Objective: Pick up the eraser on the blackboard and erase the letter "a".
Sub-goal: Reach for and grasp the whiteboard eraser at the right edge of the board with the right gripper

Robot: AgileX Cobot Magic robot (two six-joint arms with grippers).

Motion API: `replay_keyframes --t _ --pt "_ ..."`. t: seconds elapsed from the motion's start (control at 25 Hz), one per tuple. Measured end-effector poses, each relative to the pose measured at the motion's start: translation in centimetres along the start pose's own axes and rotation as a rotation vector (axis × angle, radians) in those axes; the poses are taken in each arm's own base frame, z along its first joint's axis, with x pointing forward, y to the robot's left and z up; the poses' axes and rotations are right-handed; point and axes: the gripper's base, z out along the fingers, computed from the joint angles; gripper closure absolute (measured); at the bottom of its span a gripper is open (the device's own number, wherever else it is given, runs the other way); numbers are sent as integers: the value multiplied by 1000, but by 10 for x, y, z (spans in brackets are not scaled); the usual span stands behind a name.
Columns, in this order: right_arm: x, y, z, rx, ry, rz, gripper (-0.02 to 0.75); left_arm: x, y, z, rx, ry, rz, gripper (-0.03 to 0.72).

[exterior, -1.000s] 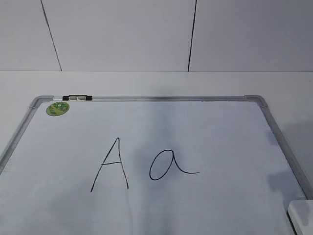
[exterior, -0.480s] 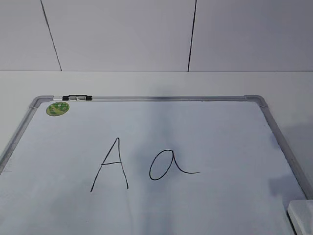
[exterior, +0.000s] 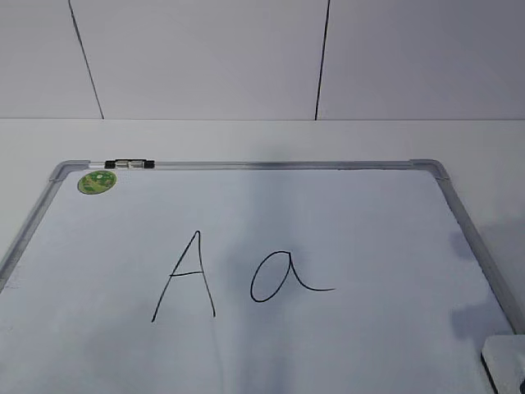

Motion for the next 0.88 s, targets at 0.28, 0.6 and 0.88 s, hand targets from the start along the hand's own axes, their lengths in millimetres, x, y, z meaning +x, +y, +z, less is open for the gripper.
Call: replay_keyframes --t 0.28,0.6,0.88 --pt "-7 1 12 7 47 -11 121 0 0 0 0 0 0 454" --pt "-12 2 21 13 68 -24 121 0 0 0 0 0 0 454" --pt "-14 2 25 16 78 -34 120 0 0 0 0 0 0 454"
